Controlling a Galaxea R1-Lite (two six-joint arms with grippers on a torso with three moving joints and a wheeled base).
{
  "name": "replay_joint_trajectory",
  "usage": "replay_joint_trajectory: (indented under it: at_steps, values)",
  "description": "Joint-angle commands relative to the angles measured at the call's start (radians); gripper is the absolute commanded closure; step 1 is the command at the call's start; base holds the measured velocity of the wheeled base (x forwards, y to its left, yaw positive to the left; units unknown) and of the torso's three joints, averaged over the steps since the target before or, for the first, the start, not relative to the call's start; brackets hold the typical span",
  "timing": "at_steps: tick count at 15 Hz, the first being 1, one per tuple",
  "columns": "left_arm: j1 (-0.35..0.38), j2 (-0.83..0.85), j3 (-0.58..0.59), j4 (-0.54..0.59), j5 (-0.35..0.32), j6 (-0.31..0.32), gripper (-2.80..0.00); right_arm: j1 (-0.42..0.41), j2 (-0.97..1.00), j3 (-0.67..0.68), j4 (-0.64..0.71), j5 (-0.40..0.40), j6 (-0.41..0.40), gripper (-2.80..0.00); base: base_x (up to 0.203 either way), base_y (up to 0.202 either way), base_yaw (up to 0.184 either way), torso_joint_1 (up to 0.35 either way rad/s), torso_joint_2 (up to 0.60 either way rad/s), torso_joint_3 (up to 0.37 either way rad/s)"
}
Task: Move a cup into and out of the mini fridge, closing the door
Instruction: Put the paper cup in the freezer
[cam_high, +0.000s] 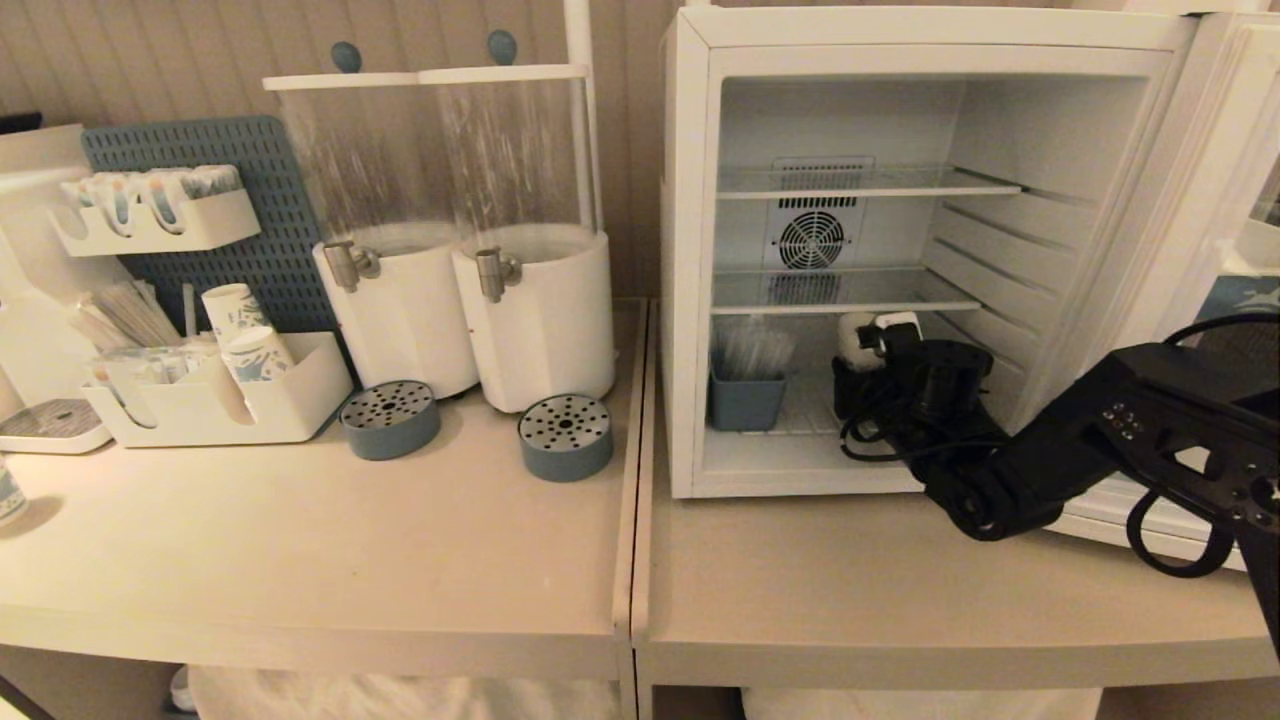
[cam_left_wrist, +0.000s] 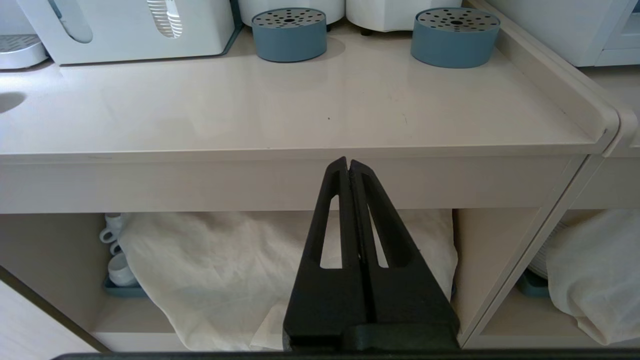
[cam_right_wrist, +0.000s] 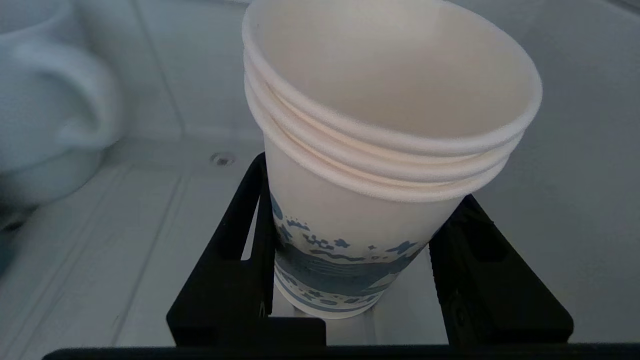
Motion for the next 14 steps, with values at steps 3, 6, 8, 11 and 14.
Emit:
replay_joint_trajectory:
  at_steps: [3,6,8,11,14]
  values:
    - [0.0,0.0,0.0,0.0,0.001,0.001,0.0,-0.002,0.061,-0.057,0.029,-0.001,0.001,0.0,0.0,0.0,0.0,0.0,0.0,0.0]
    - [0.0,0.0,0.0,0.0,0.0,0.002,0.0,0.0,0.068,-0.075,0.05,-0.003,0.001,0.0,0.0,0.0,0.0,0.0,0.0,0.0]
    - [0.0,0.0,0.0,0.0,0.0,0.002,0.0,0.0,0.071,-0.079,0.051,-0.006,0.001,0.0,0.0,0.0,0.0,0.0,0.0,0.0]
    - [0.002,0.0,0.0,0.0,0.0,0.0,0.0,0.0,0.077,-0.081,0.051,-0.007,0.001,0.0,0.0,0.0,0.0,0.0,0.0,0.0]
    - [0.0,0.0,0.0,0.0,0.0,0.0,0.0,-0.002,0.088,-0.087,0.054,-0.01,0.001,-2.8,0.0,0.0,0.0,0.0,0.0,0.0]
